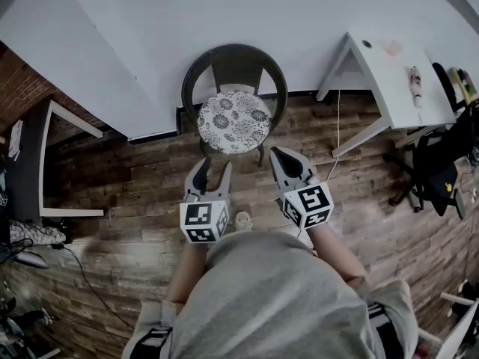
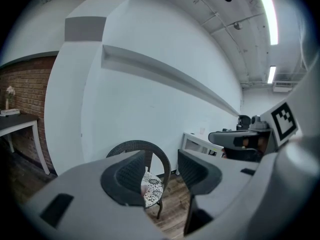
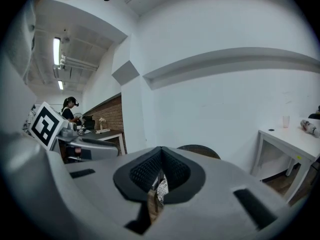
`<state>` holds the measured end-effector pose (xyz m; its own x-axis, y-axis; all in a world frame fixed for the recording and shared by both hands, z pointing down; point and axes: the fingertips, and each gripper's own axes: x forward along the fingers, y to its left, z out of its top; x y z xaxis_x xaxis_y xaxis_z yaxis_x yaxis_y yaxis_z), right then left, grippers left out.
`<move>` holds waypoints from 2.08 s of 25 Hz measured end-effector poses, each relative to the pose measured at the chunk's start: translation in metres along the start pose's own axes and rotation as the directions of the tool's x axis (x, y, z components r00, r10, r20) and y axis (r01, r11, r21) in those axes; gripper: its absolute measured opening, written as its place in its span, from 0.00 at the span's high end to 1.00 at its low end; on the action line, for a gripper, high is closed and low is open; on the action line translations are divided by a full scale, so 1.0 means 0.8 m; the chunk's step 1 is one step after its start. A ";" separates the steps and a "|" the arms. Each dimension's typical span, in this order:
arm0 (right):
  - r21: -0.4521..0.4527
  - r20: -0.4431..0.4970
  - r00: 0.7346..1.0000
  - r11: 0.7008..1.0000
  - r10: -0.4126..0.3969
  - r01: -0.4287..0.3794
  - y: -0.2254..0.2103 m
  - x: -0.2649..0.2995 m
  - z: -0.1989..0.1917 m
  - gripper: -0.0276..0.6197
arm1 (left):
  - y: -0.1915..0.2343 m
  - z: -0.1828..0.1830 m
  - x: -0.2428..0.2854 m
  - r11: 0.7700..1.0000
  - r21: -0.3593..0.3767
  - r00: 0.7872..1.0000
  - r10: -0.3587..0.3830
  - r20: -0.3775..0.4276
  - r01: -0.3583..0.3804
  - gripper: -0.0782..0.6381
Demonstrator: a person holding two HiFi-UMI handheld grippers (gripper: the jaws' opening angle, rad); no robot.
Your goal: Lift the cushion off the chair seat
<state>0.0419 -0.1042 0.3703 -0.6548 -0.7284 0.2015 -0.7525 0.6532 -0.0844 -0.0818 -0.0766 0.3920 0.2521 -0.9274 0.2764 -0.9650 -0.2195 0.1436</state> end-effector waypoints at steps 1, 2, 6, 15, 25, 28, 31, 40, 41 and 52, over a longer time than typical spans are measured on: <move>0.001 -0.005 1.000 1.000 -0.004 0.004 -0.003 0.008 -0.001 0.96 | 0.006 0.000 0.008 1.000 -0.001 1.000 -0.003 -0.004 0.003 0.62; 0.001 -0.010 1.000 1.000 -0.007 0.007 -0.005 0.017 -0.002 0.96 | 0.012 0.000 0.015 1.000 -0.002 1.000 -0.006 -0.008 0.006 0.62; 0.003 -0.025 0.999 1.000 -0.024 0.024 -0.016 0.051 -0.004 0.96 | 0.037 -0.002 0.044 1.000 -0.006 1.000 -0.019 -0.020 0.019 0.61; 0.010 -0.090 0.994 0.998 -0.062 0.063 -0.037 0.111 -0.026 0.96 | 0.084 -0.039 0.107 0.998 -0.036 0.995 -0.048 -0.083 0.045 0.59; 0.010 -0.171 0.985 0.999 -0.033 0.035 -0.037 0.145 -0.070 0.96 | 0.100 -0.152 0.168 0.997 -0.070 0.978 -0.057 -0.203 0.043 0.57; 0.024 -0.199 0.980 0.999 -0.016 0.021 -0.043 0.161 -0.095 0.96 | 0.105 -0.203 0.192 0.996 -0.077 0.964 -0.057 -0.258 0.039 0.57; 0.035 -0.224 0.975 0.999 0.008 0.000 -0.051 0.183 -0.120 0.96 | 0.109 -0.250 0.218 0.997 -0.074 0.948 -0.056 -0.314 0.034 0.57; 0.077 -0.295 0.955 0.997 0.029 -0.006 -0.105 0.232 -0.197 0.96 | 0.122 -0.381 0.288 0.998 -0.054 0.881 -0.040 -0.472 0.016 0.57; 0.082 -0.302 0.953 0.997 0.028 -0.003 -0.111 0.235 -0.206 0.96 | 0.125 -0.393 0.294 0.998 -0.056 0.873 -0.032 -0.486 0.006 0.57; 0.119 -0.380 0.924 0.993 0.043 0.003 -0.156 0.251 -0.287 0.96 | 0.149 -0.494 0.349 0.995 -0.062 0.821 0.030 -0.570 -0.080 0.57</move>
<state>0.0200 -0.2845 0.6455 -0.6104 -0.5663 0.5538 -0.7575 0.6218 -0.1990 -0.0979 -0.2415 0.8618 0.2190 -0.5959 0.7726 -0.9757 -0.1252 0.1799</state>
